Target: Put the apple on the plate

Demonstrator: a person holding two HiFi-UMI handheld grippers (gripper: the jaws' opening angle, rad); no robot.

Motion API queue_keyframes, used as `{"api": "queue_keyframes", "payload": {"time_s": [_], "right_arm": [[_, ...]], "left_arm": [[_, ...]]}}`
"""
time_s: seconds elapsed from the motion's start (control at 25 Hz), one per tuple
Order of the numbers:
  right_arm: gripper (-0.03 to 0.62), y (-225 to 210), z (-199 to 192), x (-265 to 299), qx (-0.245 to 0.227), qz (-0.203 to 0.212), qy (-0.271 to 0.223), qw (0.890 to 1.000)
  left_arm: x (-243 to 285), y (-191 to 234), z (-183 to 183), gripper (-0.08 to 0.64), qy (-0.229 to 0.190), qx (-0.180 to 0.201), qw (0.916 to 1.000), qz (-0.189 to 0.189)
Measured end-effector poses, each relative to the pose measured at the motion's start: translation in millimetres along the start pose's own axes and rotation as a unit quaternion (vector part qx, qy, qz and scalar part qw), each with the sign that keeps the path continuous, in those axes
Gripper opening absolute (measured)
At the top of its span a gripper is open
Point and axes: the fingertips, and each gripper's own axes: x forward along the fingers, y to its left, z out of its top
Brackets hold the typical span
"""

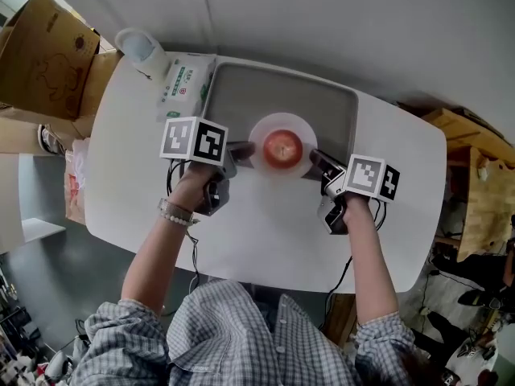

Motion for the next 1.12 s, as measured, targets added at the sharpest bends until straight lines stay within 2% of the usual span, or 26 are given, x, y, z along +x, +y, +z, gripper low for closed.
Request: {"api": "queue_keyframes", "payload": {"time_s": [0.6,0.8,0.96,1.12], "right_arm": [[0.043,-15,19,30,0.007,-0.013,0.013,1.000],[0.043,-20,24,34,-0.021,-0.029,0.015,0.999],[0.043,-22,25,38,-0.058,-0.049,0.015,0.997],[0.043,-23,25,42,-0.064,-0.057,0.012,0.996]], "left_arm": [[20,19,30,0.034,0.003,-0.011,0.9999,0.004],[25,18,33,0.032,0.001,-0.012,0.9999,-0.010],[29,22,35,0.032,0.006,-0.002,1.0000,0.002],[30,25,37,0.032,0.003,-0.001,1.0000,0.005]]}}
